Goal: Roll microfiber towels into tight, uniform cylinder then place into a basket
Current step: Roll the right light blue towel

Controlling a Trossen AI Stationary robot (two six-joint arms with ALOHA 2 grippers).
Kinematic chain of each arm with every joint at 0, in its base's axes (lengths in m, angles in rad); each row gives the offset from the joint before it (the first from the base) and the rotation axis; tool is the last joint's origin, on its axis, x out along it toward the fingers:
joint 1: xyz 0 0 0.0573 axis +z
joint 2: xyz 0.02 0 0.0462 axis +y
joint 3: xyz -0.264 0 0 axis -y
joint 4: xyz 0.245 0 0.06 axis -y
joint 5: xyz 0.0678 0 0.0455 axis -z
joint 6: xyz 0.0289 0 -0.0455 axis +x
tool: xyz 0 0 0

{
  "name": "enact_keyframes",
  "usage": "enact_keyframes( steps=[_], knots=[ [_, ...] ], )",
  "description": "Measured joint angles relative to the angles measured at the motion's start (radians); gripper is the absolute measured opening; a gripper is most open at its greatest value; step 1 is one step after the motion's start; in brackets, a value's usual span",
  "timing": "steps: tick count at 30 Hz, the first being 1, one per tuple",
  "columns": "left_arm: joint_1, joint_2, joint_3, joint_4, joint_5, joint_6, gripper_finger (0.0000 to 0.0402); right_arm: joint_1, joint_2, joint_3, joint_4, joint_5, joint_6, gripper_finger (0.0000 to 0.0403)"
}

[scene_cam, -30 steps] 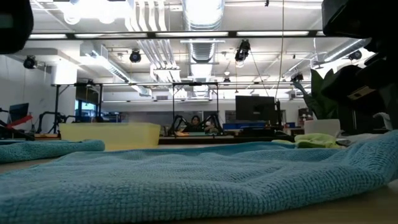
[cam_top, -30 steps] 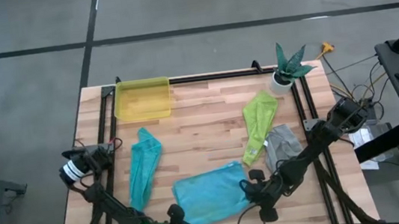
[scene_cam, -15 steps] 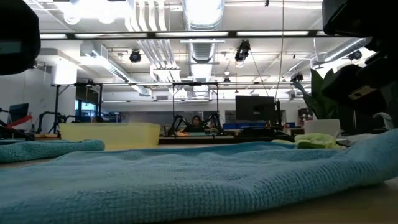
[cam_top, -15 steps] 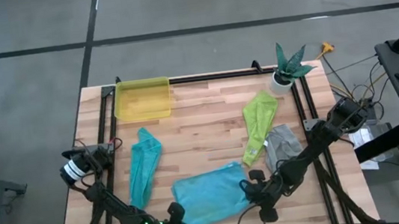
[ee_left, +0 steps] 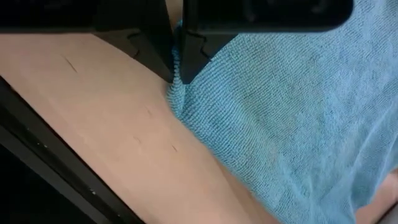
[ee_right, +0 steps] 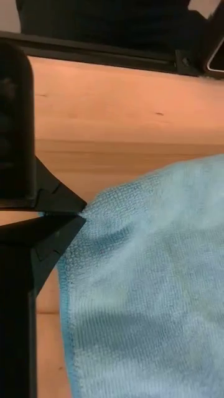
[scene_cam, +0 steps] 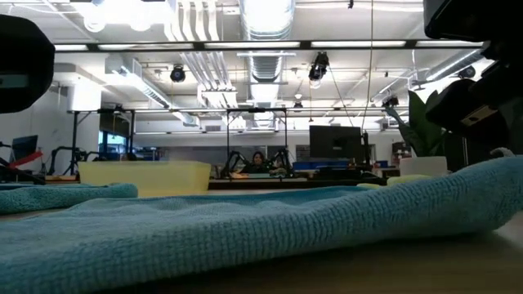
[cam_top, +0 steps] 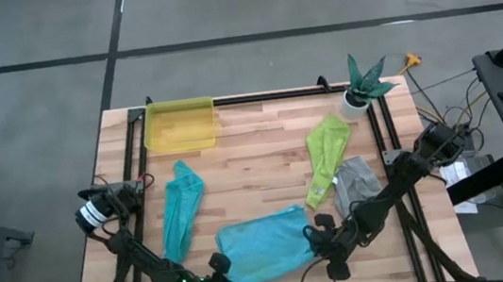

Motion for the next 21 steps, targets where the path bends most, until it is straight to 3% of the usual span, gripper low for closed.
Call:
enact_keyframes(
  steps=[10, 21],
  knots=[
    [-0.013, -0.042, -0.005, -0.047, -0.067, -0.101, 0.0005, 0.007, -0.001, 0.0, -0.011, 0.012, 0.022, 0.0009],
    [-0.011, -0.067, -0.081, -0.077, -0.114, -0.274, 0.0005, 0.004, 0.0, -0.011, -0.053, 0.108, 0.018, 0.0009]
  ],
)
